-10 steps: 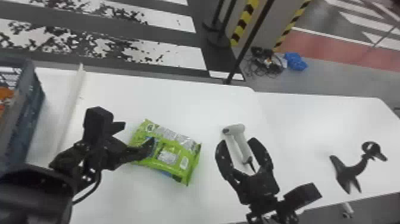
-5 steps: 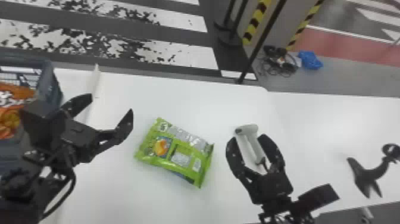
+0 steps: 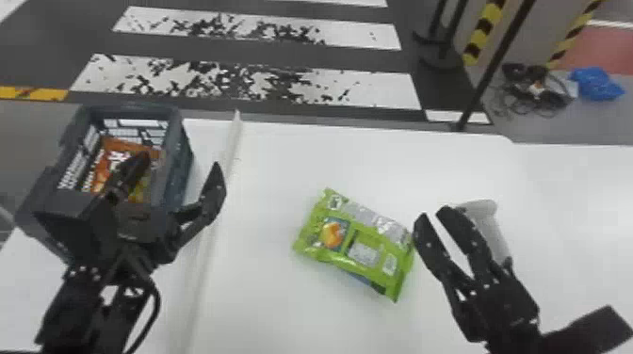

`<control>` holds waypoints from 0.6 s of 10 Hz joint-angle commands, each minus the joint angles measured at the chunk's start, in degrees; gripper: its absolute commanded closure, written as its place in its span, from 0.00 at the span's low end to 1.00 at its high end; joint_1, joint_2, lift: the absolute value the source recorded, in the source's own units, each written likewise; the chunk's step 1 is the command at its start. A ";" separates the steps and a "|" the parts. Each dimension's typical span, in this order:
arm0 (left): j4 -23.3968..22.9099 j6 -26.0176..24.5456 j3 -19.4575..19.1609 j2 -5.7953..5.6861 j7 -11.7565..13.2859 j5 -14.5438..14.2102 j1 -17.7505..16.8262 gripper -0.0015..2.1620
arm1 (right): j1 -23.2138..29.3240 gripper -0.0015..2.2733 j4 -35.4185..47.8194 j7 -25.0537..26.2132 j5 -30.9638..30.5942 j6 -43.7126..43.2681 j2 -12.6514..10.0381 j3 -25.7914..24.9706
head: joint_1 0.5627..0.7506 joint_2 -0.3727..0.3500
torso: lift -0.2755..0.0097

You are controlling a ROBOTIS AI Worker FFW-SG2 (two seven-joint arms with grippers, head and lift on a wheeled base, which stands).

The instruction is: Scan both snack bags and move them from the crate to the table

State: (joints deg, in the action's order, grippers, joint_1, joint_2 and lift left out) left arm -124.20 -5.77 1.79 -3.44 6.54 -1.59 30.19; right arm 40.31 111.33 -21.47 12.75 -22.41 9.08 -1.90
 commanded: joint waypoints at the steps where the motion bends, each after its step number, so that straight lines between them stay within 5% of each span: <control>1: -0.95 1.24 -1.62 0.01 -0.04 -1.31 2.24 0.03 | -0.85 0.91 0.11 -0.77 -3.44 1.28 0.24 1.73 | 0.70 0.49 | 0.66; 3: -1.39 5.64 -3.73 0.01 -0.12 -3.95 4.79 0.03 | -1.90 0.99 0.02 -4.99 -7.22 2.51 0.50 3.66 | 0.70 0.58 | 0.66; 6: -1.22 6.34 -5.84 0.18 0.40 -4.21 7.07 0.03 | -6.47 0.99 -2.35 -8.85 -13.81 8.66 1.29 10.51 | 0.70 0.77 | 0.66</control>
State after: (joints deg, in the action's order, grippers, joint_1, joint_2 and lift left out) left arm -125.43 0.55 -3.61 -3.33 6.94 -5.70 36.84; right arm 34.93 109.64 -30.43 0.35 -15.06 10.16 6.78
